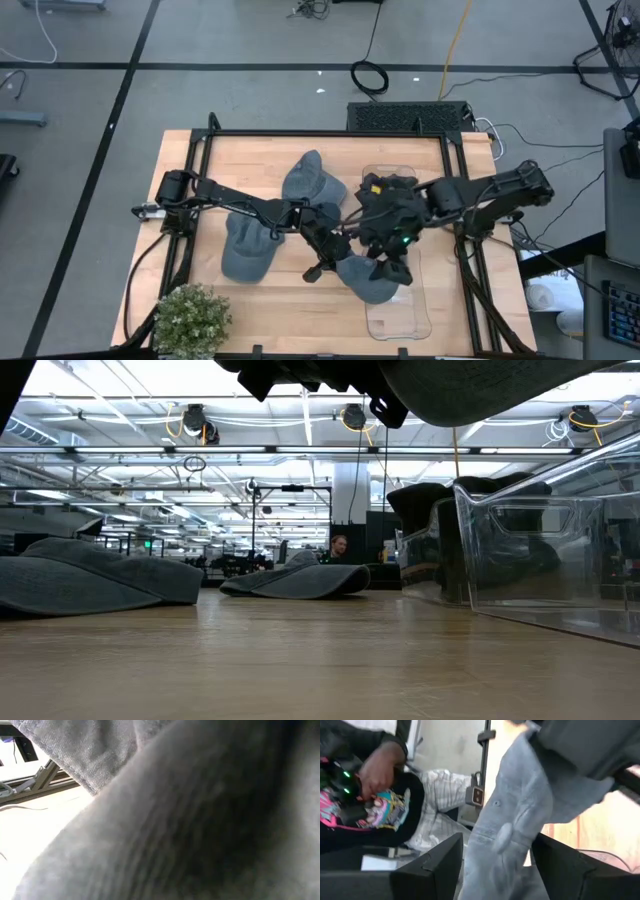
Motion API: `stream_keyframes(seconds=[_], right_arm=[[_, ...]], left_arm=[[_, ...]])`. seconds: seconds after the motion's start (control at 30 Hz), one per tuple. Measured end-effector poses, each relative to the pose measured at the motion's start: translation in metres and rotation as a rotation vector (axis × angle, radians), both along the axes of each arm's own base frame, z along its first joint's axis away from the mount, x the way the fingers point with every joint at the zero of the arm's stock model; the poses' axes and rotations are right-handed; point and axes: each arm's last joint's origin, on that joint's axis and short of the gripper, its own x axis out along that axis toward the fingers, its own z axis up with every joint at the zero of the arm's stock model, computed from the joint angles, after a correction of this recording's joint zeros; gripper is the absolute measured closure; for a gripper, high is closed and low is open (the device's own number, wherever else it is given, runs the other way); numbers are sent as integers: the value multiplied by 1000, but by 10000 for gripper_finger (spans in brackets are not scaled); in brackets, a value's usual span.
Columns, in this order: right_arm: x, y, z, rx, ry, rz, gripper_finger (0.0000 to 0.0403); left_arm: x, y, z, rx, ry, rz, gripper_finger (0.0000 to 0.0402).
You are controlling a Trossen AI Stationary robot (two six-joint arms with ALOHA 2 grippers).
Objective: Pick & Place hat
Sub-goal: Put the left blue cap into the bottom transparent bin
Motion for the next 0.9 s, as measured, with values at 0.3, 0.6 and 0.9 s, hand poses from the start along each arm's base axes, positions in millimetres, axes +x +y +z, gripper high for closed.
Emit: stream_keyframes(seconds=[0.3,0.6,0.9], right_arm=[[9,4,-13,-23,14,108,281],[-2,3,-12,-32,44,178,400],[-46,-11,17,-57,57,15,402]], left_arm=[[0,0,1,7,-14,-4,391],[-6,-1,11,-6,-4,-7,303],[-49,8,67,134,-26,59,208]])
